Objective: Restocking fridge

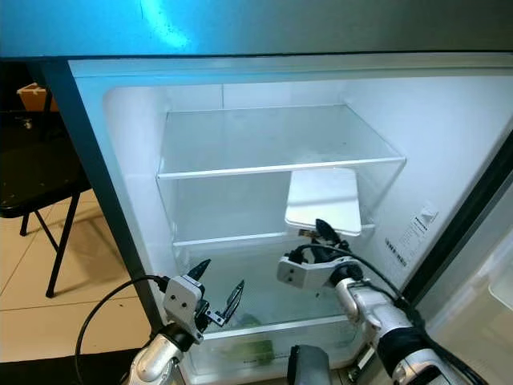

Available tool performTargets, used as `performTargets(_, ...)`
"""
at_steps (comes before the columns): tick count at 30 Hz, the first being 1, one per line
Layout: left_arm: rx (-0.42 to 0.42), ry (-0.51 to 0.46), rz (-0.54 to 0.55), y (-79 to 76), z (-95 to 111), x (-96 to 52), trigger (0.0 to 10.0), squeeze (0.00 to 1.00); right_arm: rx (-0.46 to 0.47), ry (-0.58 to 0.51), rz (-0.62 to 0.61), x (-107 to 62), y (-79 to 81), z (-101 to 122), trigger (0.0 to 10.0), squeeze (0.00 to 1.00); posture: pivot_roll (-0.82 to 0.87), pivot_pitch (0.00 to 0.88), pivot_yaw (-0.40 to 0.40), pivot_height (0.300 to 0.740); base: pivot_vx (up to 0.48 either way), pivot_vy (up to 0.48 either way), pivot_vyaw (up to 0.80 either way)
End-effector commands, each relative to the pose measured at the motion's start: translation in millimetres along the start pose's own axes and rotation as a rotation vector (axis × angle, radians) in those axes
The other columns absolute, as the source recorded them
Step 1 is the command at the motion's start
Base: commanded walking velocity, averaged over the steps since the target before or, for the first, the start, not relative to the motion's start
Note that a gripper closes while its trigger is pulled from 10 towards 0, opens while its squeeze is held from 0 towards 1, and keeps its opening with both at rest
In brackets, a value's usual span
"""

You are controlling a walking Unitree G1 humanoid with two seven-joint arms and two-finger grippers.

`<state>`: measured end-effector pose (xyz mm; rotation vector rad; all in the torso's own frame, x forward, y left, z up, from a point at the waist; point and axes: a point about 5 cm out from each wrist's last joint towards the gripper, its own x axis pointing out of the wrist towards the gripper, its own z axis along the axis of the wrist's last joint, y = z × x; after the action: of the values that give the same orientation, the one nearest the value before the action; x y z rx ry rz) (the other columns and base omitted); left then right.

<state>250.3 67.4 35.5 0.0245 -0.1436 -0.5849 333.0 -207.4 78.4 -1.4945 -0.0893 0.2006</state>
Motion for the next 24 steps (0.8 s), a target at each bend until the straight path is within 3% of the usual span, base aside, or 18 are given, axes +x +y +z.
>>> performTargets(1,-0.044,-0.006,-0.009,-14.1,0,1.8,10.0,0.00,0.005,0.003,-0.045,3.7,-10.8,-4,10.0,0.00,-0.03,0.000,-0.032,0.430,0.000,0.000,0.00)
performTargets(4,-0.042,-0.007,-0.014,-14.9,0,0.4,10.0,0.00,-0.033,-0.032,-0.046,6.9,-21.9,-11,10.0,0.00,-0.02,0.000,-0.031,0.430,0.000,0.000,0.00)
performTargets(24,-0.039,-0.024,-0.011,-17.4,3,-10.8,10.0,0.00,-0.102,-0.095,0.012,12.6,-36.8,-22,10.0,0.00,0.02,0.000,-0.036,0.430,0.000,0.000,0.00)
